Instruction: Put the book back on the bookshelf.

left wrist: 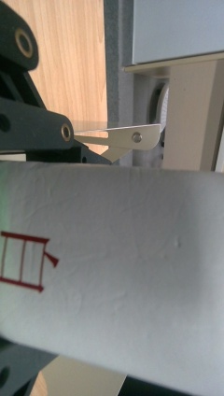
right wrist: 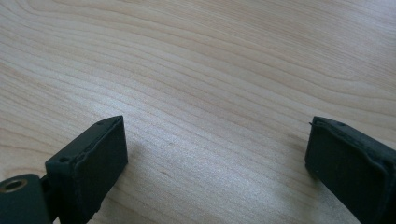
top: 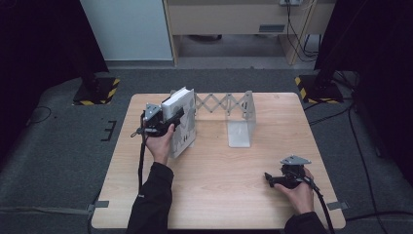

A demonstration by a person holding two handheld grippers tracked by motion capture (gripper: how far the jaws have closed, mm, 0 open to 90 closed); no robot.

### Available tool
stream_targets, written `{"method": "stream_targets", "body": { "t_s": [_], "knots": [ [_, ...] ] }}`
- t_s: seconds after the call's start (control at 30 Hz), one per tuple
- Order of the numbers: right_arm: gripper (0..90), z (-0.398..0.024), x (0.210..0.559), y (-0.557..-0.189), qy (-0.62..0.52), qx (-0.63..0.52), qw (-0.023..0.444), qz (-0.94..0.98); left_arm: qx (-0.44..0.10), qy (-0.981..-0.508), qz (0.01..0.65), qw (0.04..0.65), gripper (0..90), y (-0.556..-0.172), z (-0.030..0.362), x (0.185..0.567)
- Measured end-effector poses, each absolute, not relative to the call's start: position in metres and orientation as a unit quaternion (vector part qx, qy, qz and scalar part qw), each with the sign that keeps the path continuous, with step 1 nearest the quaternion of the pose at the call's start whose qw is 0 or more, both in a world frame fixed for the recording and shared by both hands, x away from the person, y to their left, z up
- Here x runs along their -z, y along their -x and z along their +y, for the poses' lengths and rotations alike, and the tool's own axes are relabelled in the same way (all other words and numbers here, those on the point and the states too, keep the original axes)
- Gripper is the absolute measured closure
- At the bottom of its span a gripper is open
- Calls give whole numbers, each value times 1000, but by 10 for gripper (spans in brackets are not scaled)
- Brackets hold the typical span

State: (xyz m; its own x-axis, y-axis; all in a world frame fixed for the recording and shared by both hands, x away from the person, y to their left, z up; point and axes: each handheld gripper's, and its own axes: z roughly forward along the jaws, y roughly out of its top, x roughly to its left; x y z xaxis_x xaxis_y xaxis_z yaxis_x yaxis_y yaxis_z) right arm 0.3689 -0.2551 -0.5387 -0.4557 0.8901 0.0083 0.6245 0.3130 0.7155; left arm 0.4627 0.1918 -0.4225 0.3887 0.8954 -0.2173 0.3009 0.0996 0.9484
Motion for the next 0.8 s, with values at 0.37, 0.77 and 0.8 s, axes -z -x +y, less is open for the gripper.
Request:
{"method": "stream_targets", "body": {
  "t_s": [0.37, 0.77, 0.8],
  "knots": [
    [61, -255, 539, -369, -482, -333, 199, 785, -267, -649, 463, 541, 505, -437, 199, 430],
    [61, -255, 539, -369, -482, -333, 199, 785, -281, -638, 469, 543, 504, -414, 206, 448],
    [61, -255, 539, -369, -482, -333, 199, 785, -284, -637, 467, 543, 504, -413, 205, 448]
  ]
}}
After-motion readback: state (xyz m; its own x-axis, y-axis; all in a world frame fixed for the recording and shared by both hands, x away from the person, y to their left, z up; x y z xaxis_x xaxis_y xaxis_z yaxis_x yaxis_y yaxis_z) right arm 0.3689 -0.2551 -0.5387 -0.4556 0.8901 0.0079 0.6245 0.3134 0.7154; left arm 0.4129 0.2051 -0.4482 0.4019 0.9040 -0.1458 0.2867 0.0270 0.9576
